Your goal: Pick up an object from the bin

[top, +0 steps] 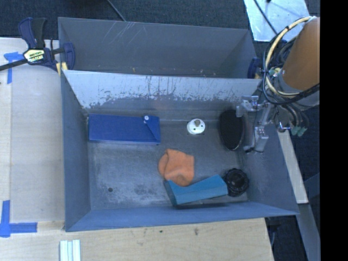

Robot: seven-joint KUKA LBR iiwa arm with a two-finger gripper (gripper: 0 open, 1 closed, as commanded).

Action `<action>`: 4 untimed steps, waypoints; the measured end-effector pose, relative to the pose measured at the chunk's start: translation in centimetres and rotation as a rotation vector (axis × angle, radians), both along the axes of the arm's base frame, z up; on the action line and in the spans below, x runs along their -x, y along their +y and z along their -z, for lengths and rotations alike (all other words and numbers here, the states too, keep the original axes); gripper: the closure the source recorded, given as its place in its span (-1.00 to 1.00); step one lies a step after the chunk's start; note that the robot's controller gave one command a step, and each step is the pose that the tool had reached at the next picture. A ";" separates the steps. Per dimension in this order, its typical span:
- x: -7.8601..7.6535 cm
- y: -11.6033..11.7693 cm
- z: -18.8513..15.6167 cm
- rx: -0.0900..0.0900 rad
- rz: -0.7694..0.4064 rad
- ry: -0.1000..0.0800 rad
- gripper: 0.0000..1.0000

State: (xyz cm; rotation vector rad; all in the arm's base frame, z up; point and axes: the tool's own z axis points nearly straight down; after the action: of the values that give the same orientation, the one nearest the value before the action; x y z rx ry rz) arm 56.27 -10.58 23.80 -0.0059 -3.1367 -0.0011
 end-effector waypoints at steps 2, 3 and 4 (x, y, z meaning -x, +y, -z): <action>-1.2 0.9 4.2 0.003 -0.038 -0.016 -1.00; -1.3 1.5 11.2 -0.001 -0.039 -0.002 -1.00; -2.1 3.2 7.3 0.001 0.127 -0.005 -1.00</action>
Offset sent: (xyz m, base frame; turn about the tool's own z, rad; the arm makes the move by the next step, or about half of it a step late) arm 0.0201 0.0215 -0.1081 -0.0878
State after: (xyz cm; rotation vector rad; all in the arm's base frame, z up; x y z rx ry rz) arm 58.33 -7.39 16.54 -0.2045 -3.1352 -0.0002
